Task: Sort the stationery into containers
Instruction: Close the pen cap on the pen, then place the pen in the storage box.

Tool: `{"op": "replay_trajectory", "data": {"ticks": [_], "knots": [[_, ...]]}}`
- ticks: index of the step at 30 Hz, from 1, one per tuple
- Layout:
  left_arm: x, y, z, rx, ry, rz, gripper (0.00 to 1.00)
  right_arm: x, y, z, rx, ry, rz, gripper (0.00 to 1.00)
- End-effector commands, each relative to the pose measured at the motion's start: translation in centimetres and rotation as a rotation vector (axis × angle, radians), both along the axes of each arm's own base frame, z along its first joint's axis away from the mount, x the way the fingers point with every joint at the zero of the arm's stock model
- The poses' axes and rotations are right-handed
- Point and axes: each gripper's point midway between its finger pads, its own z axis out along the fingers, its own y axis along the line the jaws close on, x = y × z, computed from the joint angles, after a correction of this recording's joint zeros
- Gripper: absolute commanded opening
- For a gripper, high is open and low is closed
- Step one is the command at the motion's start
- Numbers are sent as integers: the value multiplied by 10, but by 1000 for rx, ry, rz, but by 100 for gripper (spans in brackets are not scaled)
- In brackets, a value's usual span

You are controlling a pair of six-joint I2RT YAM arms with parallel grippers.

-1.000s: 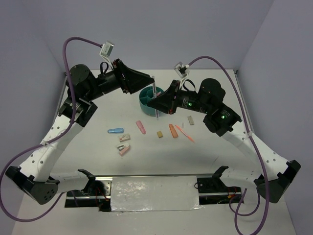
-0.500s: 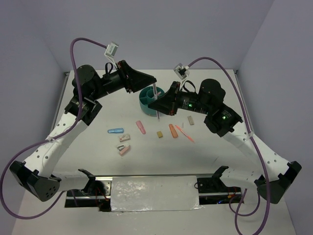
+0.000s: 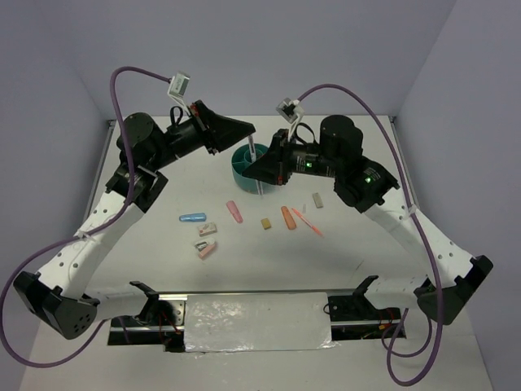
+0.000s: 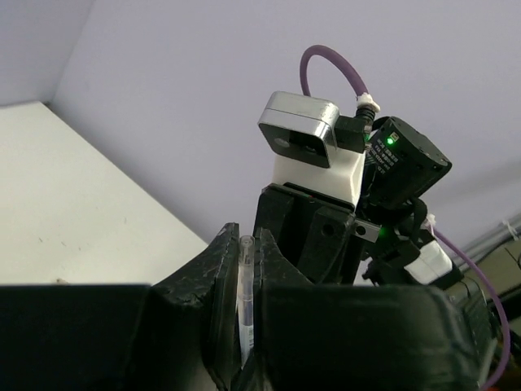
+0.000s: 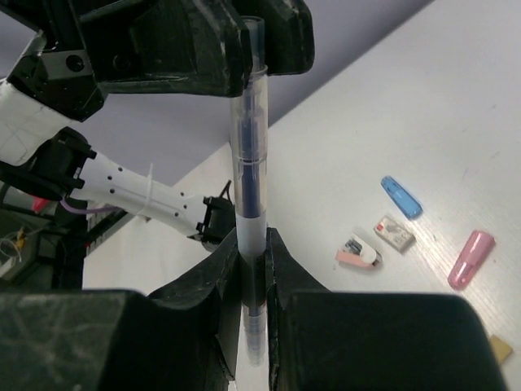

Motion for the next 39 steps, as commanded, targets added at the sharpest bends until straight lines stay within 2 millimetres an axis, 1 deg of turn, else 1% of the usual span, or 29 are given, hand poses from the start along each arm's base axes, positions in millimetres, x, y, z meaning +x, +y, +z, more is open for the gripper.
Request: {"op": "replay_trajectory", "data": {"ticks": [1, 3, 4, 5, 7, 11, 13, 14, 15, 16, 17, 18, 19, 21, 23, 24, 25, 26, 27, 28, 29, 30, 31, 32, 33, 34, 36, 38, 39], "knots": [[-33, -13, -20, 55, 6, -113, 0, 11, -1, 74, 87, -199, -33, 0], [-40, -19, -33, 69, 33, -140, 0, 24, -5, 93, 94, -239, -53, 0], [-44, -21, -37, 75, 40, -150, 0, 37, 2, 91, 82, -228, -56, 0], [-48, -26, -45, 88, 47, -163, 0, 37, 0, 118, 111, -272, -56, 0], [-64, -37, -54, 107, 55, -207, 0, 53, 1, 141, 125, -296, -78, 0], [-84, -48, -69, 112, 79, -248, 0, 69, 13, 153, 133, -294, -66, 0], [-87, -44, -68, 114, 70, -231, 0, 75, 19, 140, 115, -266, -53, 0], [-82, -40, -64, 117, 62, -187, 0, 74, 21, 133, 110, -258, -42, 0], [-78, -37, -62, 130, 55, -158, 0, 64, 17, 133, 116, -265, -30, 0], [-76, -34, -52, 153, 27, -133, 0, 69, 25, 101, 83, -230, -16, 0], [-75, -32, -42, 151, -4, -123, 0, 67, 25, 92, 72, -223, -12, 0], [-73, -34, -42, 175, -20, -126, 0, 66, 27, 69, 47, -201, -4, 0], [-76, -33, -23, 154, -62, -130, 0, 67, 28, 58, 36, -185, -5, 0], [-77, -36, -13, 149, -102, -154, 0, 68, 30, 42, 30, -164, -5, 0], [-73, -34, -6, 164, -106, -129, 0, 76, 27, 38, 20, -164, -42, 0], [-62, -31, 1, 171, -113, -63, 12, 77, 26, 32, 8, -162, -49, 0], [-54, -26, 2, 183, -97, -10, 18, 79, 25, 27, 0, -158, -60, 0], [-45, -19, -5, 220, -48, 53, 29, 82, 22, 24, -3, -160, -85, 0], [-26, -2, 5, 209, -22, 203, 37, 86, 22, 9, -22, -149, -97, 0], [-17, 9, 8, 209, -3, 281, 49, 90, 20, 0, -37, -141, -117, 0], [-12, 23, 3, 232, 46, 358, 73, 98, 16, -8, -53, -141, -165, 0], [4, 48, 15, 197, 89, 526, 84, 104, 14, -27, -82, -133, -191, 0], [10, 63, 16, 195, 123, 605, 93, 110, 12, -37, -98, -131, -224, 0], [15, 80, 0, 251, 194, 689, 99, 123, 5, -51, -119, -131, -288, 0], [16, 97, 11, 207, 244, 765, 99, 130, 3, -56, -129, -148, -318, 0], [22, 120, 7, 216, 288, 881, 99, 139, -2, -60, -135, -155, -357, 0], [22, 145, -3, 253, 351, 971, 99, 161, -9, -63, -129, -223, -431, 0], [15, 153, -3, 264, 340, 971, 99, 182, -9, -72, -160, -261, -479, 0], [16, 149, -13, 302, 323, 951, 99, 192, -10, -74, -183, -300, -494, 0]]}}
